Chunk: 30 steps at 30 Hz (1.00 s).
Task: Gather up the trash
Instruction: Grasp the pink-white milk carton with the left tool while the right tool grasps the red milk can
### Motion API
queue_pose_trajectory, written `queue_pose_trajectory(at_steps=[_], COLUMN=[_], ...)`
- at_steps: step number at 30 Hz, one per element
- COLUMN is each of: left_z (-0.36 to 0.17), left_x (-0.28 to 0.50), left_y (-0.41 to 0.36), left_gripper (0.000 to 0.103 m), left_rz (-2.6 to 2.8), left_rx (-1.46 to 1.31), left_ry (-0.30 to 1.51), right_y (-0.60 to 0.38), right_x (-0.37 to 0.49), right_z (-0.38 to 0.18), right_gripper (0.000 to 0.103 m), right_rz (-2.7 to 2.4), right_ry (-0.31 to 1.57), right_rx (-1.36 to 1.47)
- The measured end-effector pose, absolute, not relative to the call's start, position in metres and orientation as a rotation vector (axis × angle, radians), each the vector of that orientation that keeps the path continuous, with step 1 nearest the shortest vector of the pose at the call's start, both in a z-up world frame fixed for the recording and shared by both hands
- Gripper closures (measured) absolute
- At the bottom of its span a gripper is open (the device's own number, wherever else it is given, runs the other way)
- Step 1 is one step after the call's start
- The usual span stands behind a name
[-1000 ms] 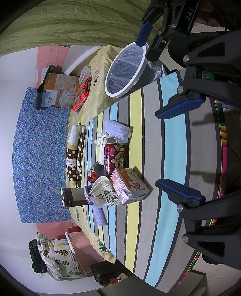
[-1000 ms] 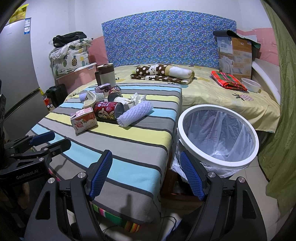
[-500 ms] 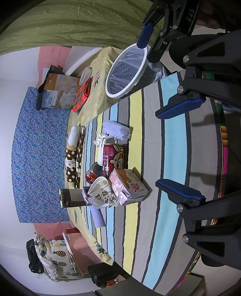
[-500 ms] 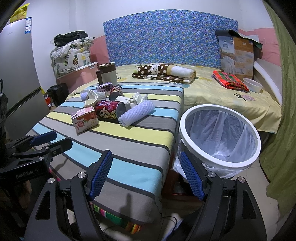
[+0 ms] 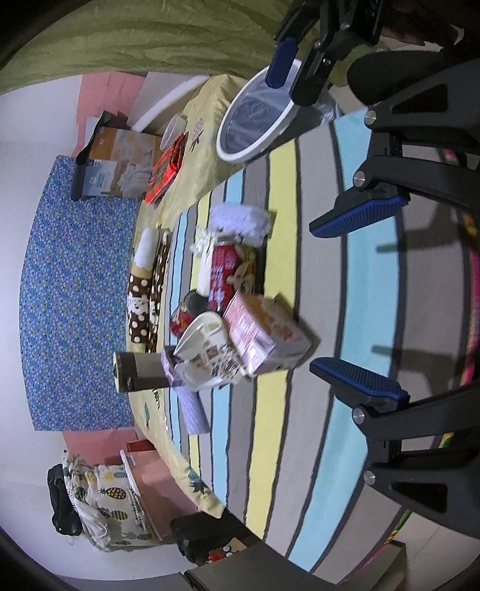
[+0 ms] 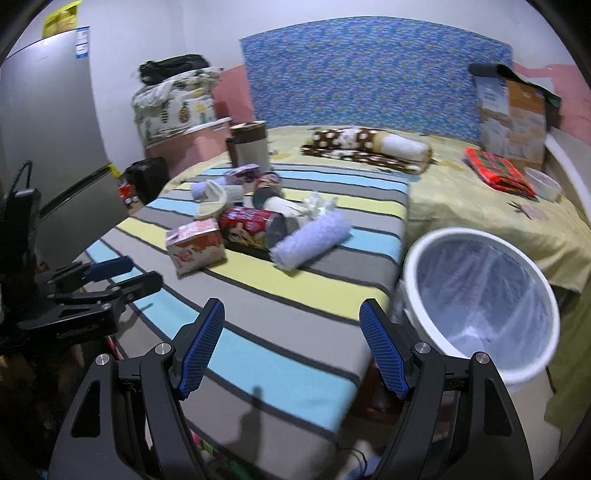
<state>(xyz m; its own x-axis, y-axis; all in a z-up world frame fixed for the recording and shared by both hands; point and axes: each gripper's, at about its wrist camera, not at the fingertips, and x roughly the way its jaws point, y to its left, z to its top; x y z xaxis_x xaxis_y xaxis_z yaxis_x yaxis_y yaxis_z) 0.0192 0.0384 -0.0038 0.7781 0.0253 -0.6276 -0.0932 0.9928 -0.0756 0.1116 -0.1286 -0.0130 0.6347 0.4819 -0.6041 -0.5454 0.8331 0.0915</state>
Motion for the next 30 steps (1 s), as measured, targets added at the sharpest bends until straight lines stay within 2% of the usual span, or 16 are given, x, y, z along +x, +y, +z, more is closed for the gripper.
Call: queue_pose_trajectory(at_steps=[15, 28, 30], left_z=[-0.012, -0.03, -0.033], left_x=[0.061, 0.092, 0.092], left_y=[0.083, 0.082, 0.079], left_gripper=[0.034, 0.031, 0.036], left_rz=[0.088, -0.024, -0.041], left_rx=[-0.095, -0.091, -0.094], left_ry=[0.657, 0.712, 0.721], right_y=[-0.087, -0.068, -0.064], right_x=[0.164, 0.199, 0.202], right_z=[-0.009, -0.016, -0.017], right_gripper=[0.026, 0.026, 0.026], right_rz=[0.752, 0.791, 0.801], right_ry=[0.673, 0.69, 0.691], right_rx=[-0.209, -0.263, -0.272])
